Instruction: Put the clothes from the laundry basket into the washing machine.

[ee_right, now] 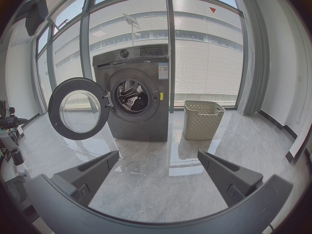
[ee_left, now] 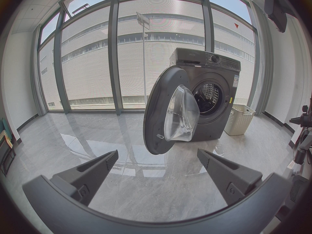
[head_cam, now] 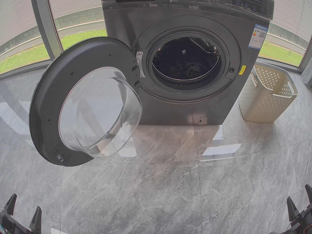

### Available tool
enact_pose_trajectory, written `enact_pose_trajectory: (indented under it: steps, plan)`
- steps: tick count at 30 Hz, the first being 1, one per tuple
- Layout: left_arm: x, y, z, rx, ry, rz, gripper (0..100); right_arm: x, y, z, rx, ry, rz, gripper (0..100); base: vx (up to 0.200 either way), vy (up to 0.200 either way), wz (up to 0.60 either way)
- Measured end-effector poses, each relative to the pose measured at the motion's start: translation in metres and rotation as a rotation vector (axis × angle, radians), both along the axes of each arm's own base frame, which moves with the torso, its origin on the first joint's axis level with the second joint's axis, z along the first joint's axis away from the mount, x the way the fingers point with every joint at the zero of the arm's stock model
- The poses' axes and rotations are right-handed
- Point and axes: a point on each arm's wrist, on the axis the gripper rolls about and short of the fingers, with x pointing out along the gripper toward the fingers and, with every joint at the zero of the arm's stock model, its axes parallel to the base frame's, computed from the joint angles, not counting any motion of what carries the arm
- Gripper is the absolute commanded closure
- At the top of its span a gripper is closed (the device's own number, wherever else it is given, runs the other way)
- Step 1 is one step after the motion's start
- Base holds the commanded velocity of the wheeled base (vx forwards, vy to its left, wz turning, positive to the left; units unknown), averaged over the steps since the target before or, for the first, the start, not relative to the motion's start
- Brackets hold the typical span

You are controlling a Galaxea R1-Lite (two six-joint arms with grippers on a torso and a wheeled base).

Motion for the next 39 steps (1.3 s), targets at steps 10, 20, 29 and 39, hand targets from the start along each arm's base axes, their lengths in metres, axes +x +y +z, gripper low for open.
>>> enact_pose_trajectory:
  steps: [10,20,29,39]
  plan:
    - [0.000,0.000,0.000,-0.003,0.000,0.000,0,0.000,0.000,0.000,0.000,0.000,0.000,0,0.000,0.120,0.00]
    - [0.000,0.000,0.000,-0.002,0.001,0.002,0,0.000,0.000,0.000,0.000,0.000,0.001,0,0.000,0.000,0.00]
    - [0.000,0.000,0.000,0.002,-0.001,0.008,0,0.000,0.000,0.000,-0.001,0.001,0.000,0,0.000,0.000,0.00]
    - [-0.006,-0.001,0.057,-0.028,-0.139,-0.048,0,0.000,0.000,0.000,-0.001,0.001,0.000,0,0.000,0.000,0.00]
